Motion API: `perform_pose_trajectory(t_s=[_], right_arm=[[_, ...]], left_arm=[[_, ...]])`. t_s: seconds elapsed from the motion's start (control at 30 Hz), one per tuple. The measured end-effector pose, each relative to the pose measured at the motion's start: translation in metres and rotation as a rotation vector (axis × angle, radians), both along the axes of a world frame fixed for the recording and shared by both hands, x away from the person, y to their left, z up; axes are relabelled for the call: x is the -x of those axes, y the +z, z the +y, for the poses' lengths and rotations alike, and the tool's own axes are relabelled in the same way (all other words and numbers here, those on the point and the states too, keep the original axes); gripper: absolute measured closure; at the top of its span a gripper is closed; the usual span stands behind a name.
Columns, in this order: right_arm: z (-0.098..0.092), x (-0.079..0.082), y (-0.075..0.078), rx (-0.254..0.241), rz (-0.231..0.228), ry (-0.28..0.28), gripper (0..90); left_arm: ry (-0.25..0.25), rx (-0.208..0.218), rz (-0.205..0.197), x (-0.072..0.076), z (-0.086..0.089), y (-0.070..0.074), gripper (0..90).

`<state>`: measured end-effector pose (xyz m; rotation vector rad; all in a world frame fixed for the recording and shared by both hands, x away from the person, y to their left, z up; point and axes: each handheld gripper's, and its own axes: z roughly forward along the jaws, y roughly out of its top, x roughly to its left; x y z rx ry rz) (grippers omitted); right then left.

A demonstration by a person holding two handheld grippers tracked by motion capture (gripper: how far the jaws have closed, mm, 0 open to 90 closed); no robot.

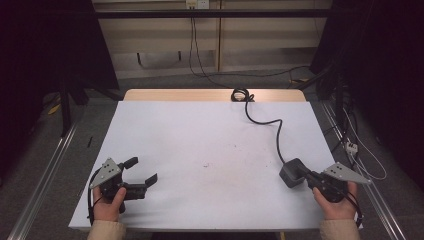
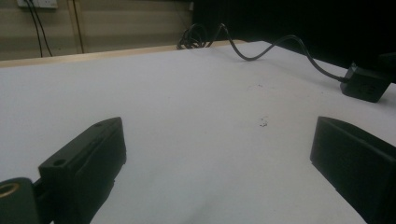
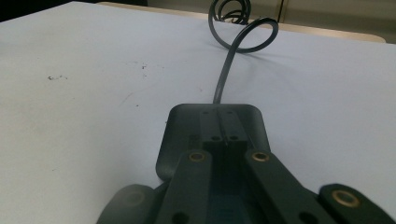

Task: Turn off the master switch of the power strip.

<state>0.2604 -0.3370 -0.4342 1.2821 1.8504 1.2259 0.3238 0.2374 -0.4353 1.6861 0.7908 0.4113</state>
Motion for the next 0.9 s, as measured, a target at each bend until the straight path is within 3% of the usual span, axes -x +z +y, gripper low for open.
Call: perform_pose_trajectory(t_s=[0.5,0.73,0.9], right_arm=[[-0.0022,-0.0003,0.0019,-0.011,-0.012,-0.01,90.0],[-0.0018,0.0008,0.0021,-0.051,-0.02,-0.003,90.0],[-0.0002,0.0003,0.0035,-0.054,-0.031,-0.001,90.0]], left_arm=[[0.0,-0.003,0.002,-0.0005,0.0,-0.0001,3.3],[-0.002,-0.002,0.002,-0.0011,0.0001,-0.0004,3.3],[-0.002,-0.001,0.003,-0.0011,-0.0002,-0.0004,3.3]])
